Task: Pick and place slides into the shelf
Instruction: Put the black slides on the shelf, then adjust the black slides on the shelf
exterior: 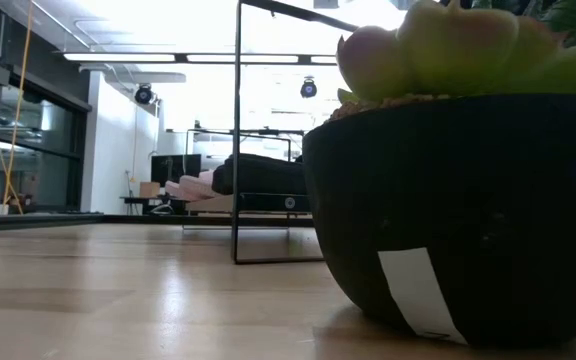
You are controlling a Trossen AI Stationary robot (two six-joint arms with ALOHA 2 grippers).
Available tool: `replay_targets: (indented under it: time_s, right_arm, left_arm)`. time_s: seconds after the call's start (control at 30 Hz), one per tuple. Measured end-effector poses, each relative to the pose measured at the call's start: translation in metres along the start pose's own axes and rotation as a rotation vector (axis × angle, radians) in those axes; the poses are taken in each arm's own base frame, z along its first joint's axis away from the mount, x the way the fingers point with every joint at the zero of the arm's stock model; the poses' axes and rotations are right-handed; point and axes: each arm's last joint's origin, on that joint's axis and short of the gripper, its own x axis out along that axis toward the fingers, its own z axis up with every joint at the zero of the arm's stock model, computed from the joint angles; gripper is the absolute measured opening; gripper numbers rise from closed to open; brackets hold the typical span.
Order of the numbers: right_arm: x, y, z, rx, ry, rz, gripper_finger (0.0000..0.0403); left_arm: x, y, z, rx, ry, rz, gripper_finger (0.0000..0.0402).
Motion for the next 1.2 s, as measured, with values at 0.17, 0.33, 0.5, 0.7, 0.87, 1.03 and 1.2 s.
replay_targets:
  time_s: [0.17,0.33,0.5,0.7,0.87,1.03,1.2]
  right_arm:
    - [-0.002,0.001,0.001,-0.001,-0.043,0.001,0.0106]
    - [-0.005,0.001,0.002,-0.003,-0.057,-0.01,0.0106]
    - [-0.013,0.001,0.0,-0.009,-0.051,-0.033,0.0106]
    - [-0.028,0.002,0.004,-0.017,-0.13,-0.044,0.0106]
    - [-0.031,-0.004,0.016,-0.007,-0.174,-0.099,0.0104]
    - [-0.029,-0.009,0.03,-0.034,-0.219,-0.127,0.0082]
    - [-0.031,-0.016,0.042,-0.033,-0.278,-0.188,0.0031]
  left_arm:
    - [0.0,0.0,0.0,0.0,0.003,0.001,0.0127]
    - [0.0,0.0,-0.001,0.0,0.006,0.003,0.0127]
    - [0.0,0.0,-0.001,0.0,0.006,0.003,0.0127]
    - [0.0,0.0,-0.001,0.0,0.006,0.002,0.0127]
    - [0.0,0.0,-0.001,0.0,0.006,0.003,0.0127]
    - [0.0,0.0,-0.001,-0.005,0.006,0.003,0.0127]
    - [0.0,0.0,-0.001,-0.014,0.006,0.003,0.0126]
